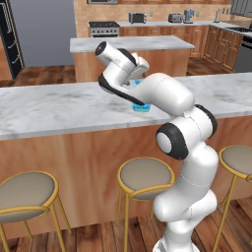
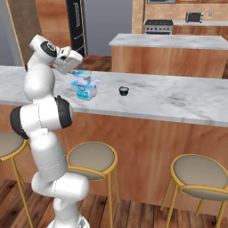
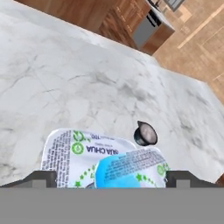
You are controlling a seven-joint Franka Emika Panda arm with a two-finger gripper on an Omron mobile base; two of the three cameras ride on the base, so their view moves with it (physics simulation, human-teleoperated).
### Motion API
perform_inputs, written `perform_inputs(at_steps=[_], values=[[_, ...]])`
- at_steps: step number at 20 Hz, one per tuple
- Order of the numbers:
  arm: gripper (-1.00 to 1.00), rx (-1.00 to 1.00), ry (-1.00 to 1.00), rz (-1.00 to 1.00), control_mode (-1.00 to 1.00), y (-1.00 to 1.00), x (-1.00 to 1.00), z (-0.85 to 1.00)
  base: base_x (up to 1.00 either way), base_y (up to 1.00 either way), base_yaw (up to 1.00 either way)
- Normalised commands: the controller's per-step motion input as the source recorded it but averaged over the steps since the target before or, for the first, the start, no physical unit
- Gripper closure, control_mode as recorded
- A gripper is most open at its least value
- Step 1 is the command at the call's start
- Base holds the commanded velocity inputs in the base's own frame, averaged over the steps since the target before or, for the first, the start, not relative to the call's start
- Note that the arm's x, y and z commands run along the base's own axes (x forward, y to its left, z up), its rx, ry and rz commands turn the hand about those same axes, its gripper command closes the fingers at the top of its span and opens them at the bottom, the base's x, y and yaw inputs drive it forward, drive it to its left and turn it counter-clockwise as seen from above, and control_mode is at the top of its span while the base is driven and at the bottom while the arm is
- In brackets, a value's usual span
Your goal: Stack the yogurt containers by placing the smaller containers on top of the larger containers.
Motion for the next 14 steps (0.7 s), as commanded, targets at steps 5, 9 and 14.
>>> perform_inputs(at_steps=[5,9,14], values=[[-1.00,0.00,0.02,-0.03,-1.00,0.07,-0.13,0.22,0.00,0.00,0.00],[-1.00,0.00,0.00,-0.03,-1.00,0.02,-0.18,0.25,0.00,0.00,0.00],[-1.00,0.00,0.00,-0.03,-1.00,0.00,-0.24,0.19,0.00,0.00,0.00]])
